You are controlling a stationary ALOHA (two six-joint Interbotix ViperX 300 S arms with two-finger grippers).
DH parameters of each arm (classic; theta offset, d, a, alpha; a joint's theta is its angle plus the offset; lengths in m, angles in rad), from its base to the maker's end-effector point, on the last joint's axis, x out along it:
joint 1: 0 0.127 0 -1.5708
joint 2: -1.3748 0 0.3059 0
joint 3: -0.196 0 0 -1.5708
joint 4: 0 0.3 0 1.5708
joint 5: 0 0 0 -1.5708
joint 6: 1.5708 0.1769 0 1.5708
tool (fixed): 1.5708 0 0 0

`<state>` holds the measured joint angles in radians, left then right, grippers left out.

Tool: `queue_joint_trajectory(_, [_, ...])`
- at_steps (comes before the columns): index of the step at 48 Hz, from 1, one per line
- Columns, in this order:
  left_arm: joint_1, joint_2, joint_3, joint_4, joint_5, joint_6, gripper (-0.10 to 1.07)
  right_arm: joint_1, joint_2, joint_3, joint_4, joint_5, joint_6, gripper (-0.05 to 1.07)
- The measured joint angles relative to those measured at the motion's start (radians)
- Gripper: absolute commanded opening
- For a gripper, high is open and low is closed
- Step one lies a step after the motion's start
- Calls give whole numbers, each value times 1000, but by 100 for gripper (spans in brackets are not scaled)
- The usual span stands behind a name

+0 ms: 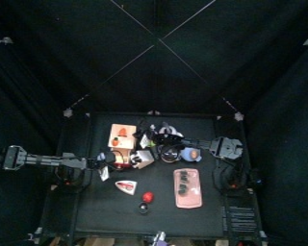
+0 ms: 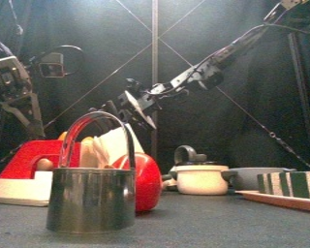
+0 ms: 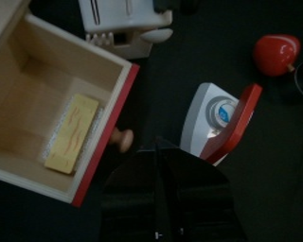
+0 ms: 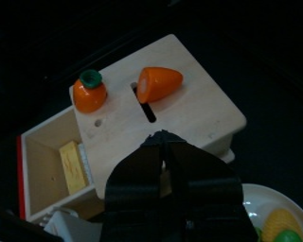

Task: Close drawer

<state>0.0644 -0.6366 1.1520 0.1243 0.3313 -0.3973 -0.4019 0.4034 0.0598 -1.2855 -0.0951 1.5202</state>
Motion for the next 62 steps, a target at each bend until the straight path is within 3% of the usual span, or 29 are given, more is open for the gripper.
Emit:
queue_joint_trajectory(29, [112, 89, 8, -3, -9, 3, 38, -3, 48, -15, 17, -9, 0, 31])
queue_joint_trajectory(62, [272, 95, 8, 18, -161, 2, 38, -3, 49, -15, 17, -8, 0, 31])
